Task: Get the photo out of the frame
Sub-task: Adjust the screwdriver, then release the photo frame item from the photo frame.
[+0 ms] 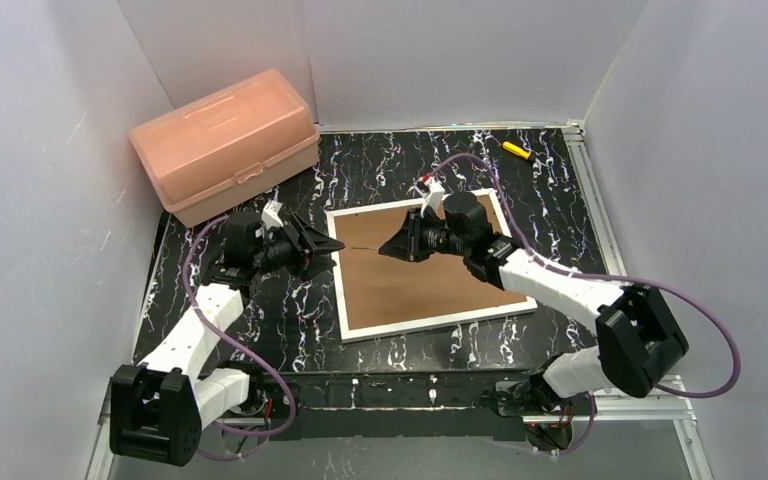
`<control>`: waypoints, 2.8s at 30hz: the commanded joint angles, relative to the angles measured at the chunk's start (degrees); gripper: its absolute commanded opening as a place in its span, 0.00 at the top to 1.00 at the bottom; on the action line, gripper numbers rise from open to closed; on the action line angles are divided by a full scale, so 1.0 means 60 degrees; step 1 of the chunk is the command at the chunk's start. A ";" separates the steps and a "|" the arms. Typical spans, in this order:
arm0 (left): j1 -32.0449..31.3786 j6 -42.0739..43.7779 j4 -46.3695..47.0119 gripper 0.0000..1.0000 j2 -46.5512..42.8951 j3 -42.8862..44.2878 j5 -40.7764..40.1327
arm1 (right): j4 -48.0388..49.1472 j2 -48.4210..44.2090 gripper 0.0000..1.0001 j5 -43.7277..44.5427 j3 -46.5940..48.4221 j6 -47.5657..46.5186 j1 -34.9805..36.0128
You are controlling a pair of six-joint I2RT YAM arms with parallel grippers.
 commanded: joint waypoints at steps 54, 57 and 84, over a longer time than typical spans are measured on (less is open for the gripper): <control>-0.1264 0.5267 -0.1485 0.68 0.4382 0.2475 -0.6101 | -0.0030 0.7425 0.99 -0.4312 0.5189 -0.1321 -0.1771; -0.1175 0.5271 -0.1401 0.69 0.4495 0.2526 -0.6008 | -0.0019 0.7528 0.99 -0.4356 0.5257 -0.1293 -0.1769; -0.0867 0.4998 -0.0500 0.72 0.5411 0.2989 -0.5253 | -0.0055 0.7377 0.99 -0.4753 0.4980 -0.1337 -0.2047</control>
